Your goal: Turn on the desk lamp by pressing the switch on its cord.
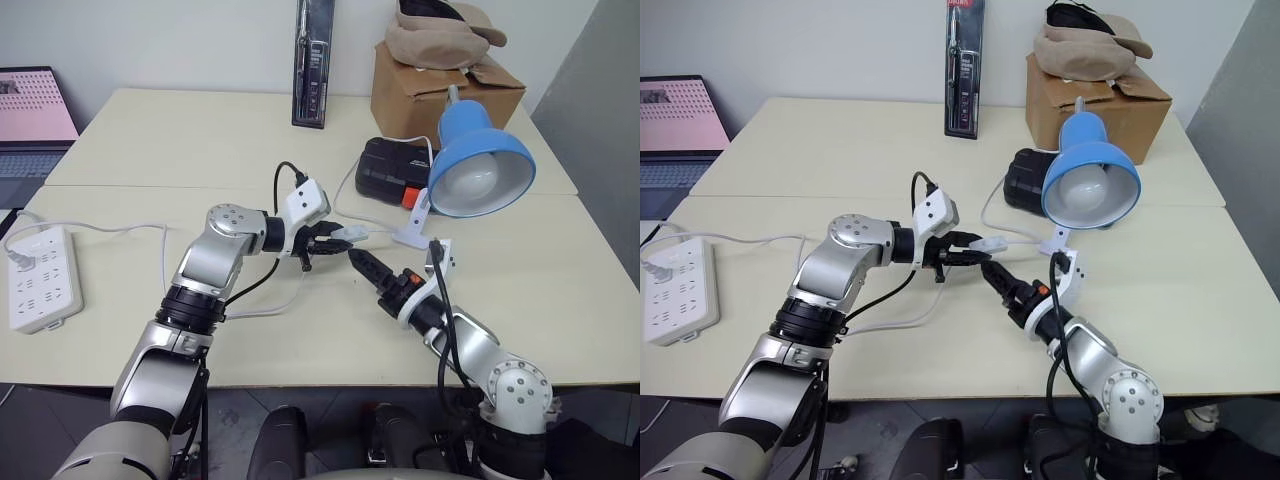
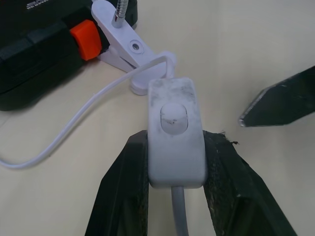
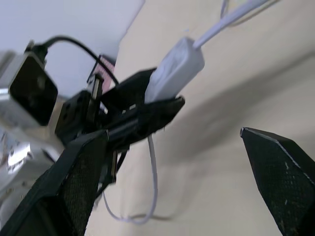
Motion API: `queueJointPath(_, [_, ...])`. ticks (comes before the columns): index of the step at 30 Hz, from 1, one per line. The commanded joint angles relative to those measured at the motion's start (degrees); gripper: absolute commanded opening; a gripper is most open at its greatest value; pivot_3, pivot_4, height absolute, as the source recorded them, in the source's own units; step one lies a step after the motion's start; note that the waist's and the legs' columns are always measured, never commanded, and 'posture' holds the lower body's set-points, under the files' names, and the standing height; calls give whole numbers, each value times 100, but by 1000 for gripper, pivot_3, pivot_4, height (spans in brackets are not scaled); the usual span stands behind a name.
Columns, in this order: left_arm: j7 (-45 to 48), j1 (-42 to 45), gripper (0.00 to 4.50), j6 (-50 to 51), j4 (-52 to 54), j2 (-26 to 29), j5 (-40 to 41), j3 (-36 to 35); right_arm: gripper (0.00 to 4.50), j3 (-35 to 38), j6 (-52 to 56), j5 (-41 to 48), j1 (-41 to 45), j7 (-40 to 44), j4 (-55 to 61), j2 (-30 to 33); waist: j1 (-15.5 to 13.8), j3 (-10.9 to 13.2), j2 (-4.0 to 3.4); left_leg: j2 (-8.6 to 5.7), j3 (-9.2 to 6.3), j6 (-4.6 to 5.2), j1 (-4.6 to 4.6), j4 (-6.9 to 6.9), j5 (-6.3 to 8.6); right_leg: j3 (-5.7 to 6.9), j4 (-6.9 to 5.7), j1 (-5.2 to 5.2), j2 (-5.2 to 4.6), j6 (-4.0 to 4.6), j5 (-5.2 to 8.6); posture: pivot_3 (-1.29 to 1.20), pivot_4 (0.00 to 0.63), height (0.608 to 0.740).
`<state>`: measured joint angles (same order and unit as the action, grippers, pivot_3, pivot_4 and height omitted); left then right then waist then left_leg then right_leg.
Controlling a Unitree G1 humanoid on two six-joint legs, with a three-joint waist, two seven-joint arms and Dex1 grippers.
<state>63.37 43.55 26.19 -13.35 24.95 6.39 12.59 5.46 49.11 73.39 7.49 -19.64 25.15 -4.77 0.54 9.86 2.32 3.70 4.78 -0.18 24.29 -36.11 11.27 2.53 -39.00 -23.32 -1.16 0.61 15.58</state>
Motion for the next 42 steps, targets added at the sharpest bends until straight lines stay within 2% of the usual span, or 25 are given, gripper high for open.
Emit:
queueJointPath(1, [-54, 10, 1133, 151, 355, -2, 102, 15, 4500, 18, -627, 382, 253, -122, -232, -744, 4, 0, 0, 0, 0, 0, 0, 1, 0, 0, 0, 0, 0, 0, 0, 0, 150, 740])
queueJointPath(11, [-231, -118, 1133, 653, 740, 25, 209, -5, 4500, -346, -1372, 647, 629, -58, -949, -679, 52, 0, -1, 0, 1, 0, 0, 0, 0, -3, 0, 0, -1, 0, 0, 0, 150, 740])
queueJointPath(31, [-384, -145, 1133, 836, 1008, 7, 283, 97, 4500, -674, -1647, 893, 703, -49, -1157, -495, 60, 1, -1, 1, 1, 0, 0, 1, 0, -4, 0, 0, -2, 0, 0, 0, 150, 740])
queueJointPath(34, [-385, -144, 1133, 839, 1028, 7, 302, 113, 3977, -694, -1626, 940, 693, -78, -1183, -488, 60, 1, -1, 1, 1, 0, 0, 1, 0, -4, 0, 0, -2, 0, 0, 0, 150, 740])
queueJointPath(42, [-394, -187, 1133, 870, 1149, 48, 355, 150, 1913, -745, -1649, 988, 644, -130, -1185, -490, 62, 1, -1, 1, 1, 0, 1, 1, 0, -5, 0, 0, -2, 0, 0, 0, 150, 740])
